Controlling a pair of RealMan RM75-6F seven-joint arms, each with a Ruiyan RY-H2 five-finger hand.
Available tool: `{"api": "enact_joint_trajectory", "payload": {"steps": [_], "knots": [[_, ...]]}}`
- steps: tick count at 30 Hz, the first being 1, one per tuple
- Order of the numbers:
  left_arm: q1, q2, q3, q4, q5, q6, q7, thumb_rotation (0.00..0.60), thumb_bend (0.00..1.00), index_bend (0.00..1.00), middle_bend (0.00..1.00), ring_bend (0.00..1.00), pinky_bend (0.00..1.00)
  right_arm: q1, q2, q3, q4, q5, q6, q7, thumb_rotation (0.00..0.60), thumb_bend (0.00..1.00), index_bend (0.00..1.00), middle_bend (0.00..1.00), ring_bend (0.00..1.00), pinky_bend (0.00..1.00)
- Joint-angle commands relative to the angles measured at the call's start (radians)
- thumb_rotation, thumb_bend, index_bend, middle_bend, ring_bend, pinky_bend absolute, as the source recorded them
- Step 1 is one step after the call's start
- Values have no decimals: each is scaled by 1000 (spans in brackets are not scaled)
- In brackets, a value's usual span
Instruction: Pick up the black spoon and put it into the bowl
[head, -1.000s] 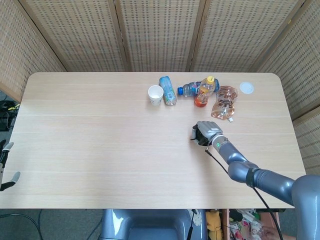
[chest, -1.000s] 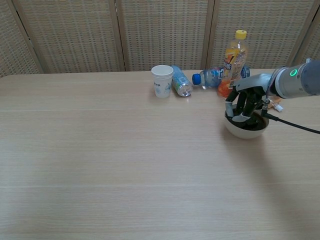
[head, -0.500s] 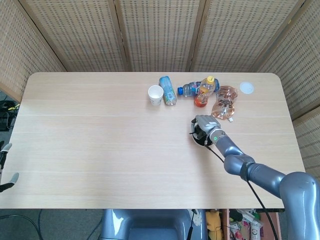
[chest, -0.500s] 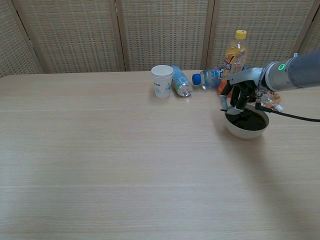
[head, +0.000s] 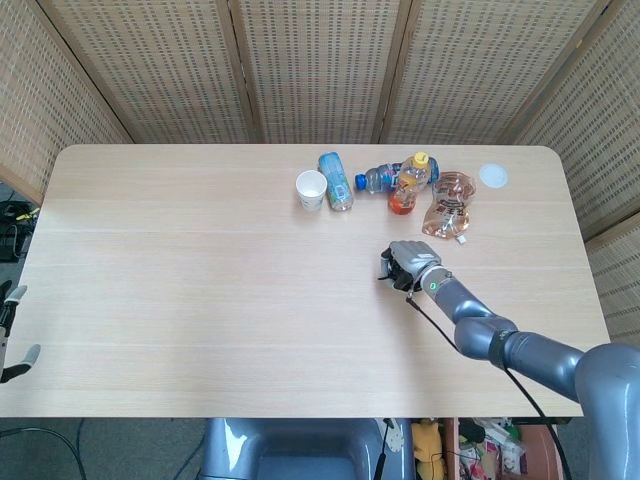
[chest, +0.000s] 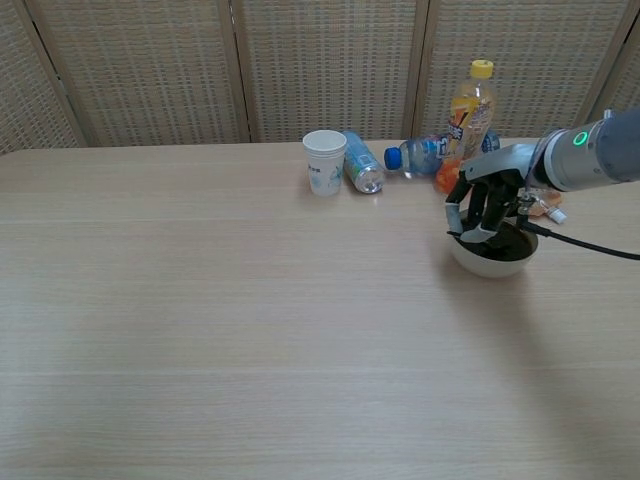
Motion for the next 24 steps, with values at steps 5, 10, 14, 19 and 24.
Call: {"api": "enact_joint_trajectory", "payload": {"steps": [5,10,14,19,24], "knots": [[2,0,0,-5,-4,2,7,600,323,0,0,0,0,12,-13,-22,57,6,-5,10,600,863,735,931,998,1000],[5,2,0,-8,-9,3,11,600,323,0,0,0,0,27,-32,-19,95,1,-13,18,600,862,738,931,998,1000],[8,3,1,-9,-11,3,11,600,323,0,0,0,0,38,-42,-15,109,-5,-19,25,600,862,738,931,998,1000],[9,1,3,-6,-13,1,8,600,323,0,0,0,0,43,-39,-8,85,-14,-23,39,600,862,738,931,998,1000],[8,-1,3,-2,-11,-2,4,600,323,0,0,0,0,37,-9,-12,21,-35,-26,49,600,862,738,931,998,1000]]}}
